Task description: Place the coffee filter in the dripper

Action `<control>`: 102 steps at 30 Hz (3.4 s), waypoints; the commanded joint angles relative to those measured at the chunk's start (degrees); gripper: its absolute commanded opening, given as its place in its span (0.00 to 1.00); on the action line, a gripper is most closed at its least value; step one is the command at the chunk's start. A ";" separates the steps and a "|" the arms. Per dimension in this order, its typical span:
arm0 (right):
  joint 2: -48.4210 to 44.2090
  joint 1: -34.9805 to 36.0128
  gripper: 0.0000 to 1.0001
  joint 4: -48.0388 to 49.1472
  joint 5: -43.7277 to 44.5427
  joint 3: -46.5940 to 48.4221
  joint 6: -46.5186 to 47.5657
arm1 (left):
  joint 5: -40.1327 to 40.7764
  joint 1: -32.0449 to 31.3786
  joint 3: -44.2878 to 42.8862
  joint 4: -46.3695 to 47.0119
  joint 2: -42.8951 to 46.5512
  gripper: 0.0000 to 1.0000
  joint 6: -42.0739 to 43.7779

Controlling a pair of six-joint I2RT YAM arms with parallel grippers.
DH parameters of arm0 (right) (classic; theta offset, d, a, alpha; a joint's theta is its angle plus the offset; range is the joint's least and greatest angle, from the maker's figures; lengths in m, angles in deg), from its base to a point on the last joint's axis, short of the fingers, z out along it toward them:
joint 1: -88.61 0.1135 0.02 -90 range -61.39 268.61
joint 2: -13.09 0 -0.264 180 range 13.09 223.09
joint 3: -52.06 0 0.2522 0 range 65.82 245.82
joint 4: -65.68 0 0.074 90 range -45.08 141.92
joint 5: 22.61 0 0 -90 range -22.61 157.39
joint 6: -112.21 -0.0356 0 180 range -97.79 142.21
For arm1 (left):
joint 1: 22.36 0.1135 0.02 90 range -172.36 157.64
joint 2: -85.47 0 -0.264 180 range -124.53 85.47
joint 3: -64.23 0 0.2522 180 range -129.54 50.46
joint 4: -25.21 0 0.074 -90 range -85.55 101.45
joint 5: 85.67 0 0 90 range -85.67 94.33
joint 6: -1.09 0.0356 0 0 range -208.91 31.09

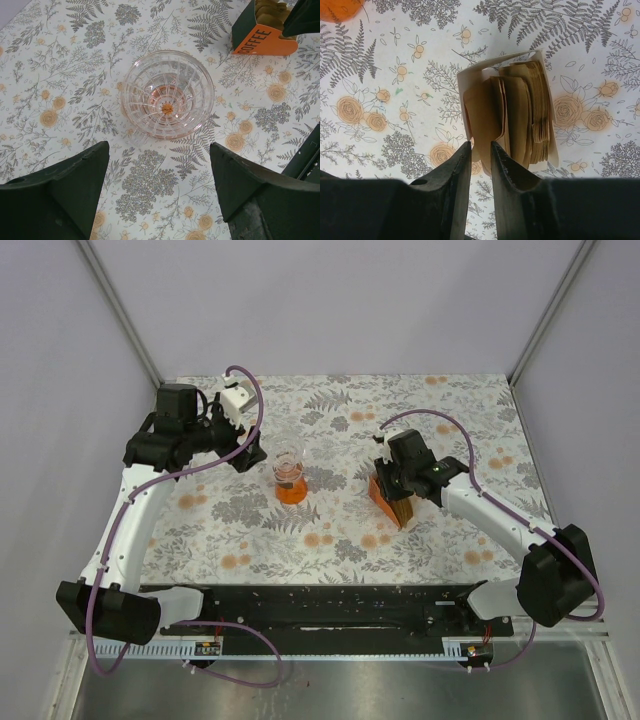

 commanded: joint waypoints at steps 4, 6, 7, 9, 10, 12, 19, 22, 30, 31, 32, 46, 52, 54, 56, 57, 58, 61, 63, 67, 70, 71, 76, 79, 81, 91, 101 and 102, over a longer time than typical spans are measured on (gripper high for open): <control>-0.45 -0.41 0.27 0.61 2.03 1.73 0.70 | -1.79 0.49 -0.16 1.88 0.87 0.86 -0.21; -0.54 -0.41 0.24 0.44 2.03 1.64 0.62 | -1.88 0.49 -0.25 1.88 0.87 0.86 -0.21; -0.54 -0.41 0.22 0.35 2.21 1.55 0.70 | -1.88 0.49 -0.16 1.88 0.78 0.86 -0.21; -0.63 -0.41 0.19 0.09 2.21 1.38 0.70 | -1.97 0.49 -0.16 1.88 0.78 0.86 -0.30; -0.72 -0.41 0.18 0.00 2.21 1.29 0.70 | -1.97 0.49 -0.16 1.88 0.87 0.86 -0.21; -1.07 -0.41 0.16 -0.09 2.30 1.02 0.70 | -1.88 0.49 -0.07 1.88 0.87 0.86 -0.21; -2.30 -0.41 0.16 -0.97 3.18 0.58 0.53 | -2.14 0.49 -0.16 1.88 0.78 0.86 -0.21; -2.56 -0.41 0.19 -1.32 3.00 0.41 0.53 | -2.06 0.58 -0.25 1.88 0.78 0.86 -0.21; -0.89 -0.41 0.22 -0.97 2.39 0.50 0.53 | -2.06 0.58 -0.16 1.88 0.52 0.86 -0.21; -0.72 -0.41 0.22 -0.71 2.30 0.58 0.35 | -2.14 0.58 -0.25 1.88 0.43 0.86 -0.21; -0.54 -0.41 0.23 -0.62 2.21 0.67 0.44 | -2.06 0.66 -0.16 1.79 0.52 0.86 -0.21; 0.43 -0.41 0.24 -0.44 1.68 1.20 -0.26 | -2.58 0.58 -0.07 1.88 0.08 0.86 -0.13; 0.43 -0.41 0.08 -0.70 2.12 1.72 -0.35 | -2.58 0.58 -0.25 1.53 0.08 0.86 0.14; 0.16 -0.41 0.04 -1.05 2.47 2.16 -0.09 | -2.58 0.58 -0.25 1.44 0.08 0.86 0.22; -0.27 -0.41 0.00 -1.76 2.82 2.52 0.44 | -2.67 0.66 -0.42 1.27 -0.01 0.86 0.31; -0.54 -0.41 0.00 -2.11 3.17 2.78 0.70 | -2.67 0.58 -0.43 1.09 0.16 0.86 0.40; -0.89 -0.41 0.00 -2.63 3.18 3.04 0.96 | -2.67 0.58 -0.43 1.00 0.08 0.86 0.49; -2.21 -0.41 0.00 -4.30 3.70 3.92 1.23 | -2.67 0.58 -0.51 1.00 0.17 0.86 0.58; -3.00 -0.41 0.00 -5.01 3.70 4.27 1.32 | -2.67 0.66 -0.51 1.00 0.25 0.86 0.58; -4.05 -0.41 0.00 -6.76 4.49 5.15 1.49 | -2.93 0.58 -0.78 0.65 0.43 0.86 0.84; -4.93 -0.41 0.00 -7.99 4.58 5.77 1.58 | -3.29 0.58 -1.04 0.21 0.43 0.86 1.10; -5.37 -0.41 0.00 -8.35 4.23 6.03 1.58 | -3.46 0.58 -1.13 0.12 0.52 0.86 1.19; -6.78 -0.41 0.00 -9.23 2.82 7.09 1.76 | -4.25 0.58 -1.22 -0.32 0.60 0.87 1.54; -6.26 -0.41 0.00 -9.49 3.26 7.09 1.93 | -4.25 0.58 -1.13 -0.40 0.78 0.87 1.63; -5.82 -0.41 0.00 -9.58 3.09 7.09 1.67 | -4.34 0.58 -1.30 -0.75 0.96 0.87 1.98; -8.63 -0.41 0.00 -12.30 1.51 10.07 2.02 | -7.51 0.58 -1.04 -1.02 0.69 0.89 1.46; -10.91 -0.41 0.00 -16.52 2.83 12.88 2.73 | -7.59 0.58 -0.78 -0.93 1.57 0.89 1.54; -11.17 -0.41 0.00 -16.70 2.56 13.15 2.72 | -7.59 0.58 -0.78 -0.93 1.66 0.89 1.63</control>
